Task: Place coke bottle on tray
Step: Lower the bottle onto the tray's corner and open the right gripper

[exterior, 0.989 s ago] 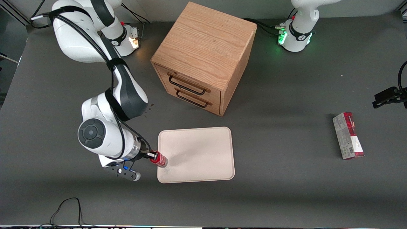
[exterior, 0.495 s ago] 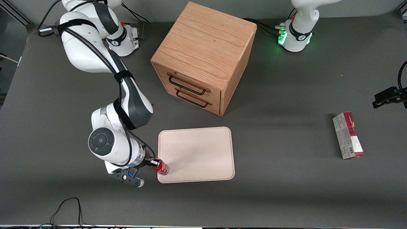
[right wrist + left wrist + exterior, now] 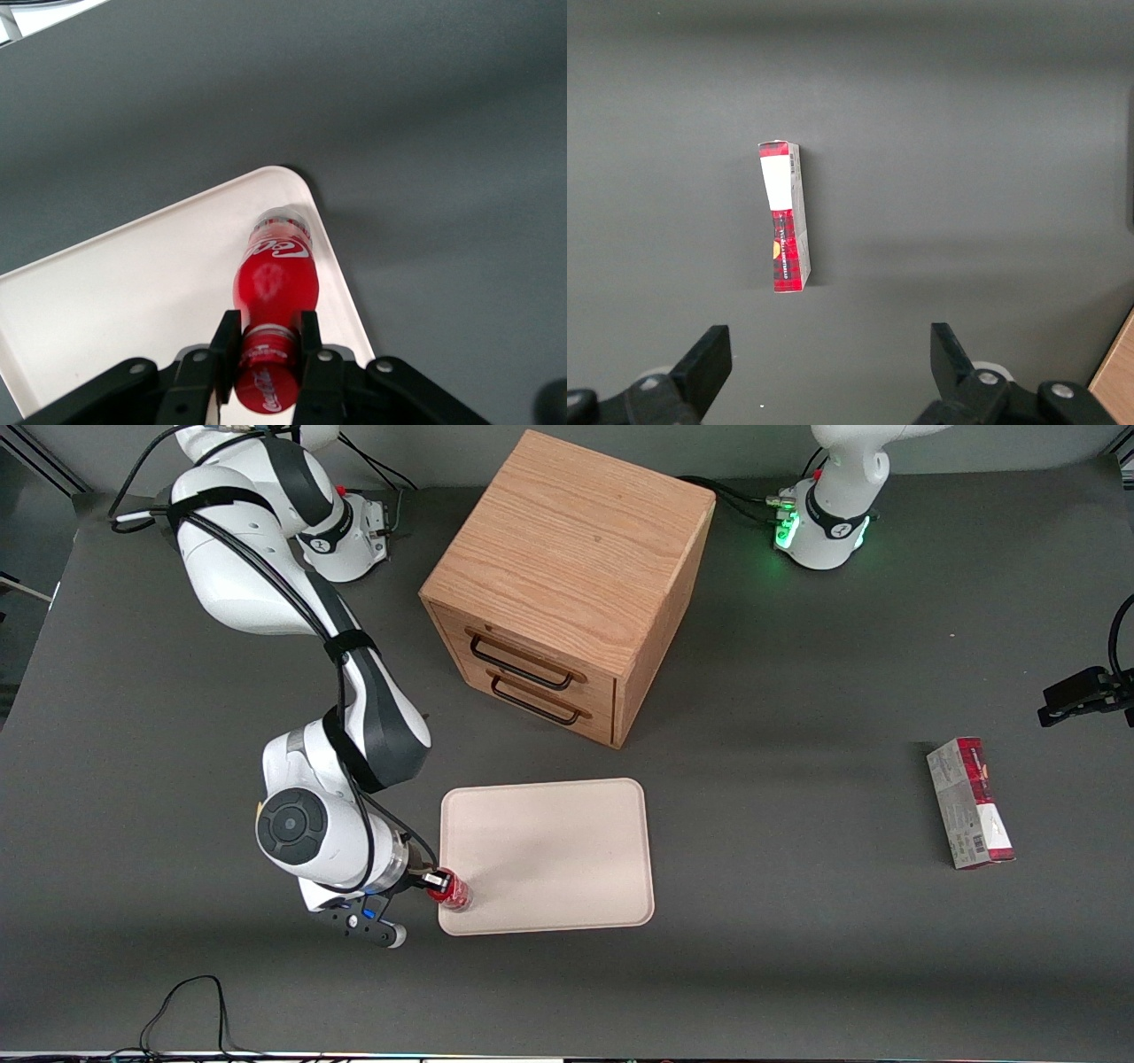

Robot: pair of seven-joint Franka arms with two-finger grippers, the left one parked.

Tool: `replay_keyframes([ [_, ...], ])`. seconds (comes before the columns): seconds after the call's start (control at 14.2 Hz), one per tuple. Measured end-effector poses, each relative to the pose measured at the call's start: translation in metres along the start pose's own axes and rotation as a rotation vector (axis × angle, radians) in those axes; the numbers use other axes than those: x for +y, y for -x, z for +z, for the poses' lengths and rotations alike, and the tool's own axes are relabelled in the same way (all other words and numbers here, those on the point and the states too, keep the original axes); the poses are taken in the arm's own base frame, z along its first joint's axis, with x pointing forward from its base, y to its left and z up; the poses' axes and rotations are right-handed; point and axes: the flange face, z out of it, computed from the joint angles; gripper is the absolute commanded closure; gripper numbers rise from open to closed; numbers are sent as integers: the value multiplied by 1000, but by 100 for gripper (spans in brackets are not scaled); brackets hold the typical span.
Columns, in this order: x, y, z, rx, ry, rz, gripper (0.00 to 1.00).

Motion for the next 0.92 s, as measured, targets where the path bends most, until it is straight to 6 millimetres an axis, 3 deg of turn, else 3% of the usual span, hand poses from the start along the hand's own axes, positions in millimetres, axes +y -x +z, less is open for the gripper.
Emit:
replay_keyframes([
  [0.07, 0, 0, 0, 0, 0, 0, 62],
  [0.14, 0, 0, 0, 0, 0, 1, 44],
  [0.21, 0, 0, 0, 1, -1, 1, 7],
  [0.28, 0, 0, -1, 3, -2, 3, 0],
  [0.92, -2, -1, -4, 7, -7, 14, 0],
])
